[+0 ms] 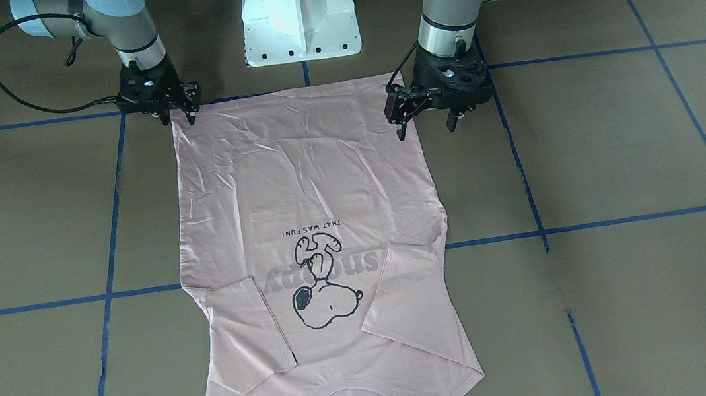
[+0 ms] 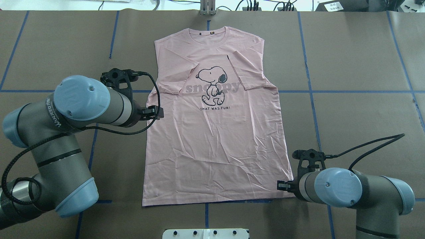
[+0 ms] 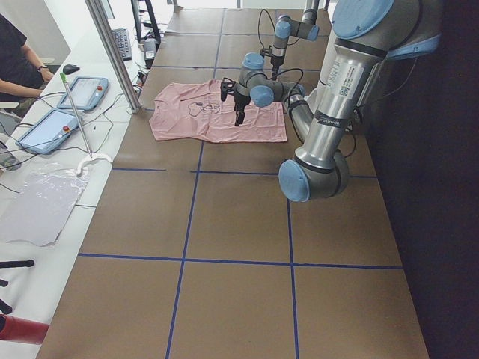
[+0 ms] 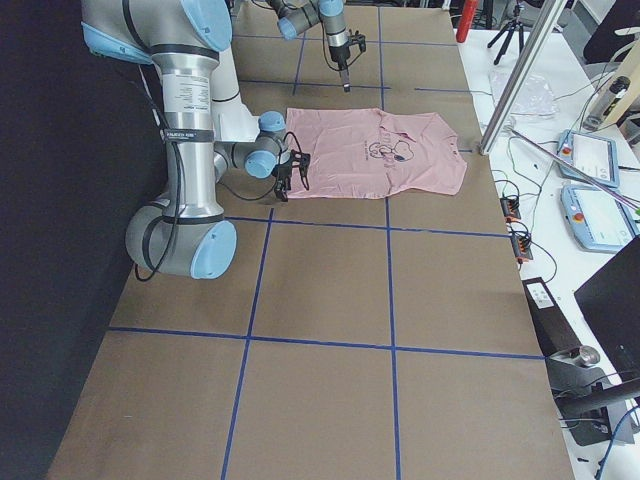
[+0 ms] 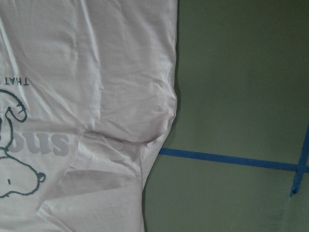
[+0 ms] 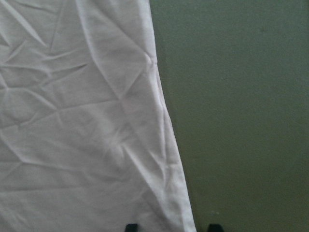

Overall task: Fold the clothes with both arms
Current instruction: 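Move both grippers to the shirt hem corners nearest the robot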

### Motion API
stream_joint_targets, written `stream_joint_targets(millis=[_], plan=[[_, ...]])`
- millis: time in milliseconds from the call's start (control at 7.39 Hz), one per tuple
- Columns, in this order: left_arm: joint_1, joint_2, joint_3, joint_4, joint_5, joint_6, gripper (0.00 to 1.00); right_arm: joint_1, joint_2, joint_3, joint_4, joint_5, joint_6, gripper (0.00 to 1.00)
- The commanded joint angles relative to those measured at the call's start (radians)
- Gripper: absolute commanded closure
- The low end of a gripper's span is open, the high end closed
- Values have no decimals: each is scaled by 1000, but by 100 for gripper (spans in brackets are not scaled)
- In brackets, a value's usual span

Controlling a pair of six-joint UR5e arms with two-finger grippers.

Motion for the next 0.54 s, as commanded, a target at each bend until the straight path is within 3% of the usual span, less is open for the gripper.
stream_joint_targets(millis=[0, 406], plan=[[0, -10, 0, 1, 0, 0, 0, 0, -9, 6, 1, -1, 0, 100], [0, -12, -3, 2, 0, 0, 0, 2, -10, 33, 1, -3, 0, 100]])
